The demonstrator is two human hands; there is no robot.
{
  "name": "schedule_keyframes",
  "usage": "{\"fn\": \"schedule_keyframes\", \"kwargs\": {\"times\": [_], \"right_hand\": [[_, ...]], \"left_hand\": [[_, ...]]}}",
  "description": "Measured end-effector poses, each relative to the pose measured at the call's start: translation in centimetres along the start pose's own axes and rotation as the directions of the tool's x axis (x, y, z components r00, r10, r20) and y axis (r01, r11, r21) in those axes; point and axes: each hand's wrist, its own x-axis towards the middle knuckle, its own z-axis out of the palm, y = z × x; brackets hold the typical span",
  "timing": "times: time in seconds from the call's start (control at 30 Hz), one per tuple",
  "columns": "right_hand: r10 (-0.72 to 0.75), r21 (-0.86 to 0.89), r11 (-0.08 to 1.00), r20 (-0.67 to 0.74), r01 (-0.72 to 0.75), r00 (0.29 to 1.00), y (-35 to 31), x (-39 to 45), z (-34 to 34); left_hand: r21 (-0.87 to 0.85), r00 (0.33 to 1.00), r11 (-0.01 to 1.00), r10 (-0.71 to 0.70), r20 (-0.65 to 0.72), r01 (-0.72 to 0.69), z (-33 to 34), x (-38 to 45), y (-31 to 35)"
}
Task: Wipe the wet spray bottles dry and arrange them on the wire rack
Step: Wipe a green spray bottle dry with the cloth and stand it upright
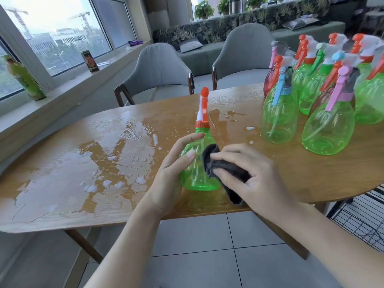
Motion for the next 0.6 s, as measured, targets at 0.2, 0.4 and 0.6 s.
{"fn": "schedule_keyframes", "kwargs": {"times": [0.2, 0.4, 0.6], "right_hand": [[-0.261, -0.072, 0.959, 0.141, 0.273, 0.955, 0.4, -1.3, 0.5], [-0.127, -0.090, 0.988, -0.033, 0.124, 0.991, 0.1, 0.3, -0.1], [0.310, 0.228, 0.931, -0.082, -0.285, 0.947, 1.1, 2.2, -0.6]], "left_hand": [[0.102, 0.992, 0.995, 0.023, -0.122, -0.010, 0.6, 0.2, -0.2], [-0.013, 0.998, 0.999, -0.036, 0.042, 0.037, -0.1, 0.1, -0.2], [0.035, 0.995, 0.998, -0.053, 0.088, 0.050, -0.9, 0.1, -0.3]]}}
